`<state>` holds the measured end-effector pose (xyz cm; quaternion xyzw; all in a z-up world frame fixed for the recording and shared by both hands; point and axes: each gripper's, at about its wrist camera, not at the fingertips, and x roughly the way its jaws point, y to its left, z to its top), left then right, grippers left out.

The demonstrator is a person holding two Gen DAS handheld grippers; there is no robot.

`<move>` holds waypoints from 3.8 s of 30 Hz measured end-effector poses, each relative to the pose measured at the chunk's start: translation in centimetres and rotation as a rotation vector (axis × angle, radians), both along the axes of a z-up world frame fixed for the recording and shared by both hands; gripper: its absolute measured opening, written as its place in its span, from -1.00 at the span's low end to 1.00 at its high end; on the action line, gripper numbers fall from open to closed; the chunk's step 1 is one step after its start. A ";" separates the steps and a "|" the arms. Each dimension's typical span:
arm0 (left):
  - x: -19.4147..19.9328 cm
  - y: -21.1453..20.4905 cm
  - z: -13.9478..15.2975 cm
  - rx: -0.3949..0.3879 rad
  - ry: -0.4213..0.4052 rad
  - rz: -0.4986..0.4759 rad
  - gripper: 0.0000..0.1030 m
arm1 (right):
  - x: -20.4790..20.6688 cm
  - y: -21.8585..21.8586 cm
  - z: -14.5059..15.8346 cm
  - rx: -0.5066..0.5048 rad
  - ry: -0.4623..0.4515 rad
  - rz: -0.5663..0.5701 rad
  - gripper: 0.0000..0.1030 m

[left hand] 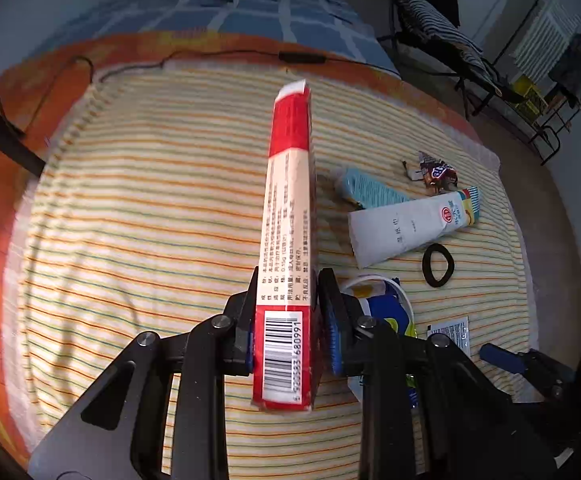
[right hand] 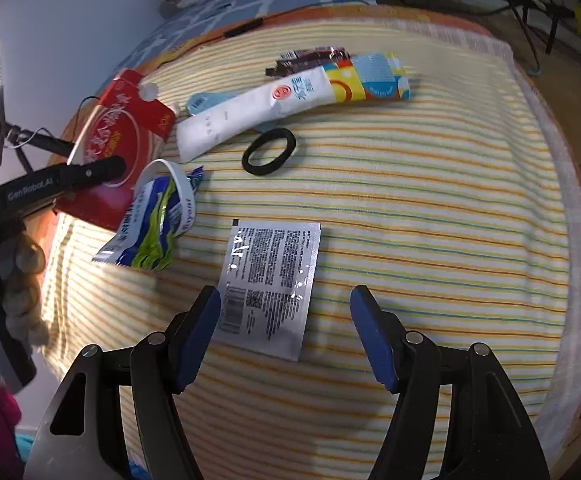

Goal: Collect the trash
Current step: 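Grasp the white barcode label with the right gripper, then carry the red box and barcode label over the blue basket with both grippers, then open both grippers to drop the red box and label into the basket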

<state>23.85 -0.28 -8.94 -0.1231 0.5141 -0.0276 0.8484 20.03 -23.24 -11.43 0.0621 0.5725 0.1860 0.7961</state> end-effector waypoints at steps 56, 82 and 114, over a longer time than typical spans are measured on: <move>-25.7 2.6 8.5 0.017 -0.108 -0.102 -0.69 | -16.5 3.4 7.7 -0.084 -0.241 0.216 0.00; -39.8 -1.2 -0.2 -0.048 0.102 -0.209 -0.69 | -29.4 5.0 5.0 -0.137 -0.212 0.363 0.00; -39.7 -3.1 -4.5 0.029 0.209 -0.267 -0.18 | -30.8 5.9 0.1 -0.178 -0.105 0.392 0.14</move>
